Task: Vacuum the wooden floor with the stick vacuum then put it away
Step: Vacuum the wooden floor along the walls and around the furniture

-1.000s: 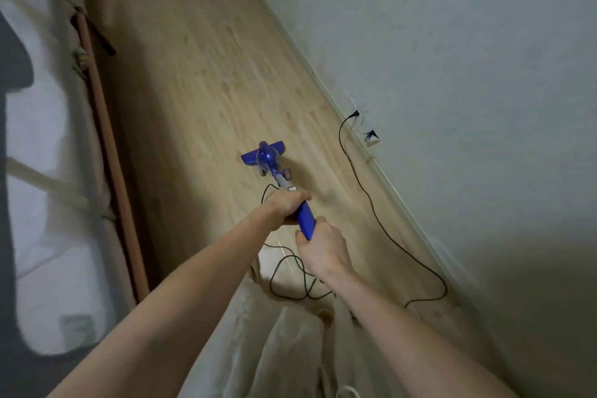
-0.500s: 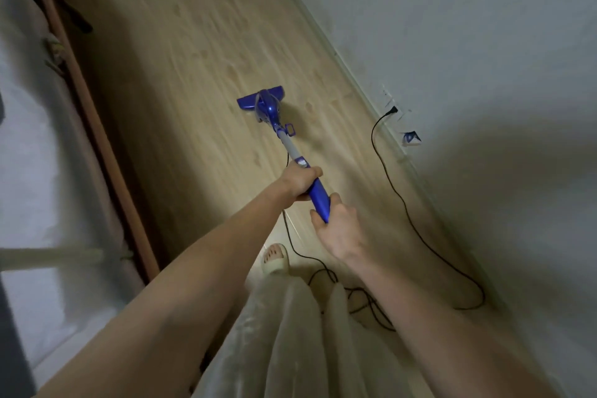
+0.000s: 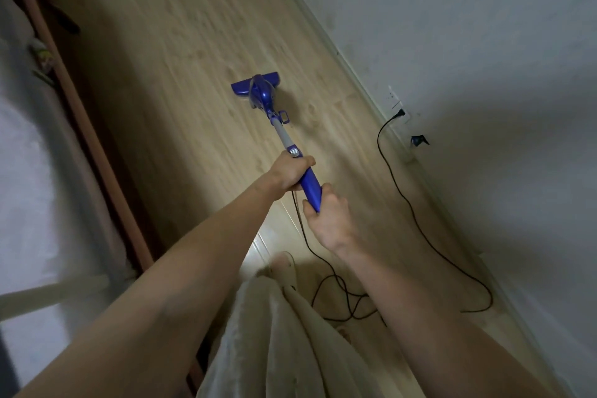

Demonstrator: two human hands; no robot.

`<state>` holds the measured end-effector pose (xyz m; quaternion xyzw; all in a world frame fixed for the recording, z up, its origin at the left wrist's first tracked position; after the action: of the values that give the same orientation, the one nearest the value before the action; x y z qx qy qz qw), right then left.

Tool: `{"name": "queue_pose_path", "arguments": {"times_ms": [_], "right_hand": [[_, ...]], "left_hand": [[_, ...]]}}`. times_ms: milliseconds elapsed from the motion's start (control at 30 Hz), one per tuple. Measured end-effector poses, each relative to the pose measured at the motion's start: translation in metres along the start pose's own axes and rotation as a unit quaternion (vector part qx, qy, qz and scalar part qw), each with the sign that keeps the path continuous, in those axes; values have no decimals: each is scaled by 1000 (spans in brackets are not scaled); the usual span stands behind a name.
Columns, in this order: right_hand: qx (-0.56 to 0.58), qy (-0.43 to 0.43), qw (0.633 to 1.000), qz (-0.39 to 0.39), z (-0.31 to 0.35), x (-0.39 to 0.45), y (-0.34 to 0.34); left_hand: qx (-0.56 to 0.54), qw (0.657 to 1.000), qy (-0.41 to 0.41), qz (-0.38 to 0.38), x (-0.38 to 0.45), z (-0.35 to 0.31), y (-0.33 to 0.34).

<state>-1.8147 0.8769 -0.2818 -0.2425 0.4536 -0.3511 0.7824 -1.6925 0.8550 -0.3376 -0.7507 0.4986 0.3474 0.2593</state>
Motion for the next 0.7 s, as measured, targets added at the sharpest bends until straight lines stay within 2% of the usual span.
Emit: {"name": "queue_pose_path", "arguments": {"times_ms": [200,400,700], "right_hand": [[-24,7,1000,-7,-41,-24,-23],[-25,12,1000,-8,-110,-83,-42],[-19,43,999,-16,-233,-202,-69]], "left_hand": [[-20,1000,3,2,-27,10,43],[-5,1000,2,-28,-62,55,109],[19,999,-12,37,-150,131,239]]}}
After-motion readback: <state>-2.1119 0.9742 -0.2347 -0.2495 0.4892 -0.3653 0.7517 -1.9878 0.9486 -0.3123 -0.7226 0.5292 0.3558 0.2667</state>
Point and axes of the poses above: each hand's wrist, its own x-axis towards the middle knuckle, its own y-axis out of the palm, z = x × y, the point moved 7 cm from there along x, towards the middle knuckle, and after that the axes turned 3 degrees about -x, right-handed, at the moved point
